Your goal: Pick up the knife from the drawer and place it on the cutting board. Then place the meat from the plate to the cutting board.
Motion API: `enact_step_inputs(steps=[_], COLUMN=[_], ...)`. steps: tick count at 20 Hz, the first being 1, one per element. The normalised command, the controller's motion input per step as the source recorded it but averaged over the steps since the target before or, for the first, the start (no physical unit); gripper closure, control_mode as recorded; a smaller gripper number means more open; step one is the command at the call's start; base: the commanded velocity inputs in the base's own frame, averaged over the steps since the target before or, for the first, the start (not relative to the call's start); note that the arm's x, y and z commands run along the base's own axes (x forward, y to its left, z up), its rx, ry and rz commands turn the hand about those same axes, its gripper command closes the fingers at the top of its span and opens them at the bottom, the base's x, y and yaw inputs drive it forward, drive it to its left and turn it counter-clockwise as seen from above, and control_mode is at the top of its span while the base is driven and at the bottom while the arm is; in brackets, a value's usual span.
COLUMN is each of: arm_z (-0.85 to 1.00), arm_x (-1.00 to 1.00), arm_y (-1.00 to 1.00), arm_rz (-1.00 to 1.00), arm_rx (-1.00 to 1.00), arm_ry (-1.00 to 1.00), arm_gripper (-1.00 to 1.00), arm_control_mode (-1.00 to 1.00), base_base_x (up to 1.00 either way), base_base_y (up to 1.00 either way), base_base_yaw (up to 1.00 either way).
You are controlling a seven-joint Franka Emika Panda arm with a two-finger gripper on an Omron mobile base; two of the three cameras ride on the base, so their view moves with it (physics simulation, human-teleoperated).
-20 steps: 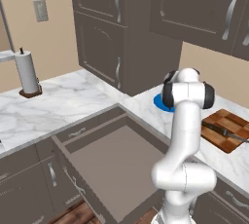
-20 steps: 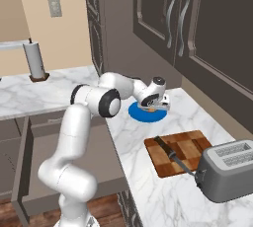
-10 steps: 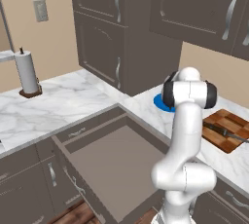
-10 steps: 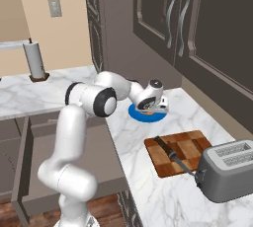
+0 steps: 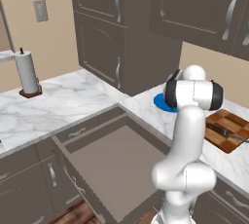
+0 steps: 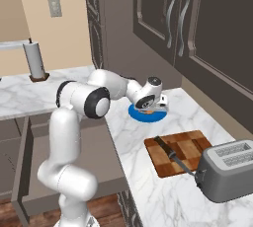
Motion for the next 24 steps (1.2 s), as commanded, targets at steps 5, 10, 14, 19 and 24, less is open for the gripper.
enact_step_inputs(steps=[5,10,14,19,24], arm_z=[0.2,0.06,0.27,0.33,0.11], arm_x=[-0.3,-0.58,-0.76,-0.73,-0.54], arm_y=[-0.05,-0.17,-0.25,-0.32,-0.32], arm_rz=[0.0,0.0,0.0,0.0,0.0], arm_rx=[-0.01,0.0,0.0,0.0,-0.02], arm_ry=[0.0,0.0,0.0,0.0,0.0], arm_gripper=[1.0,1.0,1.0,1.0,1.0], arm_control_mode=[-1.0,-1.0,-1.0,-1.0,-1.0], base_base_x=[0.0,0.0,0.0,0.0,0.0], base_base_y=[0.0,0.0,0.0,0.0,0.0], base_base_yaw=[0.0,0.0,0.0,0.0,0.0])
